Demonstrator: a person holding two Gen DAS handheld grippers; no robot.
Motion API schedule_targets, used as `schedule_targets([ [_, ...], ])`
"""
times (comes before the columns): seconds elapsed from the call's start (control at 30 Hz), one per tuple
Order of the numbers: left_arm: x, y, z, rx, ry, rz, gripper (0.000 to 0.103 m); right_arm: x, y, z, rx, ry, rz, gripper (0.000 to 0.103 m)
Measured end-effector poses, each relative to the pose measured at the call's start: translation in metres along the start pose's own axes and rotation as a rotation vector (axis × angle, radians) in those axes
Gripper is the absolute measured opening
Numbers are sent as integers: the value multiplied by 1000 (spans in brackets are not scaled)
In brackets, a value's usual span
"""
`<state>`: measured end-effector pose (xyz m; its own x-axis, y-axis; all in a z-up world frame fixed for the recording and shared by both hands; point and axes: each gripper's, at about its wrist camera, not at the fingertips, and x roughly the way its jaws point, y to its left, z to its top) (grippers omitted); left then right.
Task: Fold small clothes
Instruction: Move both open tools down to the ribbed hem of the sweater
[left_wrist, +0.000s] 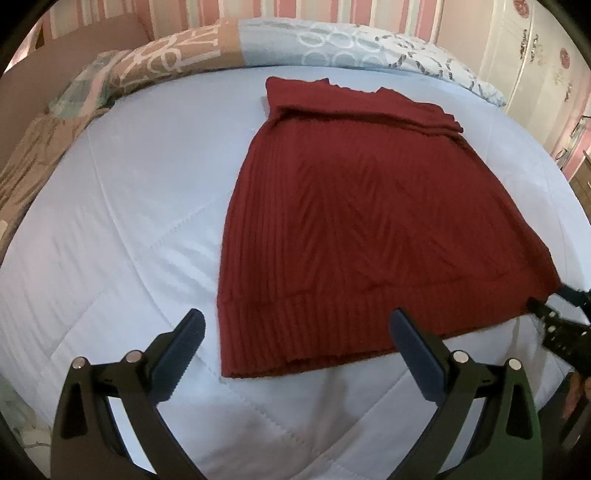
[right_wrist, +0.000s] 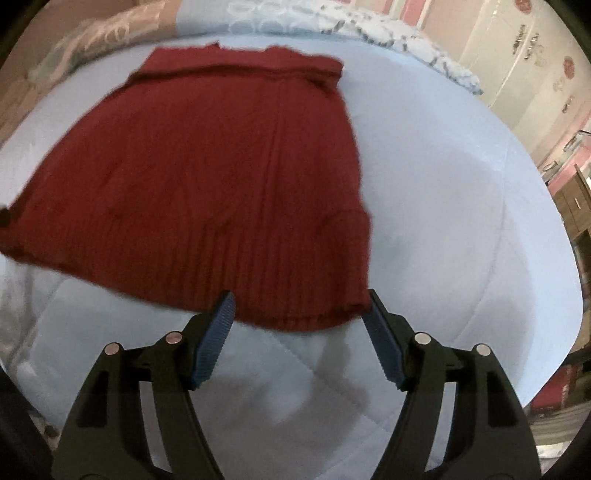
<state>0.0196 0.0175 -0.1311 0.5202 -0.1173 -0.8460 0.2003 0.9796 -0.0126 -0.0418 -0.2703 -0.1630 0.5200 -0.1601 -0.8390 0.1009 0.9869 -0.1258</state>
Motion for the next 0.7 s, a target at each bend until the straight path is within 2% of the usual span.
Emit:
schedule_targets([
  [0.1, 5, 4, -2, -12, 10, -16, 100, -11, -4, -2, 5, -37, -2, 71],
  [0.37, 23, 23, -10, -66, 42, -47, 100, -7, 0, 4, -27, -46, -9, 71],
  [0.47, 28, 29, -10, -75, 47, -33, 100, -5, 1, 7, -24, -46, -9, 71],
  [0.57, 39, 31, -12, -54, 71, 13, 100, -4, 1, 9, -23, -44, -8, 71],
  [0.7, 51, 32, -16, -52, 96, -5, 100, -3, 4, 8, -37, -43, -15, 71],
])
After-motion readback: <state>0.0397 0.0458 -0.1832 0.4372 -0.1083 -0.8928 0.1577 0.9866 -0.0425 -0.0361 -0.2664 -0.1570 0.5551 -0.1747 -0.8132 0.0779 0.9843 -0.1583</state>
